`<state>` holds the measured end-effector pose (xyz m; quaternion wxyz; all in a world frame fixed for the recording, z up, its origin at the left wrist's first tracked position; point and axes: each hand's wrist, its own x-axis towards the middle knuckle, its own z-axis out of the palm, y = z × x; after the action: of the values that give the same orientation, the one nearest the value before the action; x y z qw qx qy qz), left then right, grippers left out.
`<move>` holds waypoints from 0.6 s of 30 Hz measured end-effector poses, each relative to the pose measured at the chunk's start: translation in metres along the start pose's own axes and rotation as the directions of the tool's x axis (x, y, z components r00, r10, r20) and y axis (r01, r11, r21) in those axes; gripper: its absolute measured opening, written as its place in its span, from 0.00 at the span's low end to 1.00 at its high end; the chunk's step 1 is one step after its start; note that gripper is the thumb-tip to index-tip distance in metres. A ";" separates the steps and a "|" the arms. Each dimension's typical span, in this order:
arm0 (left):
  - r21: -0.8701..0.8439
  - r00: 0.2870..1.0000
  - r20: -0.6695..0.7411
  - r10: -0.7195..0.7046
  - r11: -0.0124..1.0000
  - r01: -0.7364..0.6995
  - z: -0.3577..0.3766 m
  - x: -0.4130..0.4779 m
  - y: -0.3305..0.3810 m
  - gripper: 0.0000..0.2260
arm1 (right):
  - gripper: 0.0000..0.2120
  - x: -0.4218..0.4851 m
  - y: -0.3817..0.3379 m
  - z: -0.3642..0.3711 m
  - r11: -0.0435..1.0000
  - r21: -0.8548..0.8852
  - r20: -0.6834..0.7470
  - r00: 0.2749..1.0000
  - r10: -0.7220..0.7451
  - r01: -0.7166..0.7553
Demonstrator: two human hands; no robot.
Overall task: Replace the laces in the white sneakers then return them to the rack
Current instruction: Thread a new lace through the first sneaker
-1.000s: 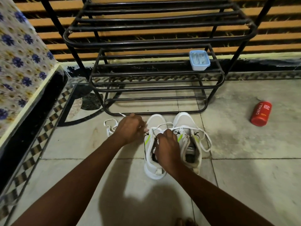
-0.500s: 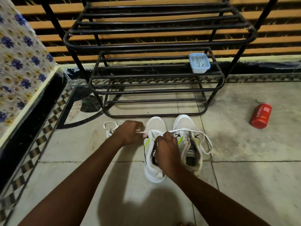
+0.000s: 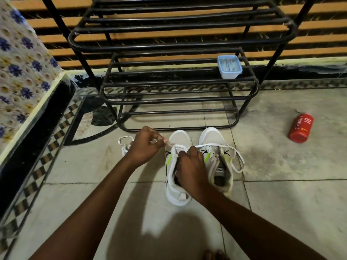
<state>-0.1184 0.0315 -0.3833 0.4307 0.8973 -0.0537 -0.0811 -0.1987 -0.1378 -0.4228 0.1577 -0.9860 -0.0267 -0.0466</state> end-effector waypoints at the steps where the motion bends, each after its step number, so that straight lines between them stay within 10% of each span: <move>1: 0.051 1.000 -0.016 0.004 0.999 -0.003 -0.001 -0.001 0.002 0.09 | 0.17 0.001 0.001 -0.002 0.998 0.037 0.018 0.999 0.042 -0.042; 6: 0.007 0.999 0.027 -0.032 0.999 0.031 -0.009 -0.007 0.020 0.16 | 0.17 0.019 0.011 -0.014 0.973 0.184 -0.177 0.969 0.170 -0.137; 11: -0.009 0.998 -0.003 0.062 0.998 -0.062 -0.017 -0.011 0.042 0.12 | 0.28 0.055 0.030 -0.019 0.985 -0.168 0.202 0.979 0.000 0.034; 18: -0.067 0.984 -0.004 0.180 0.981 -0.179 -0.031 -0.025 0.067 0.09 | 0.26 0.062 0.048 -0.028 0.981 -0.191 0.232 0.972 0.024 0.021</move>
<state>-0.1390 0.0178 -0.3096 0.4659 0.8738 -0.1321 -0.0446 -0.1363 -0.1897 -0.4047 0.0576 -0.9953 -0.0399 0.0675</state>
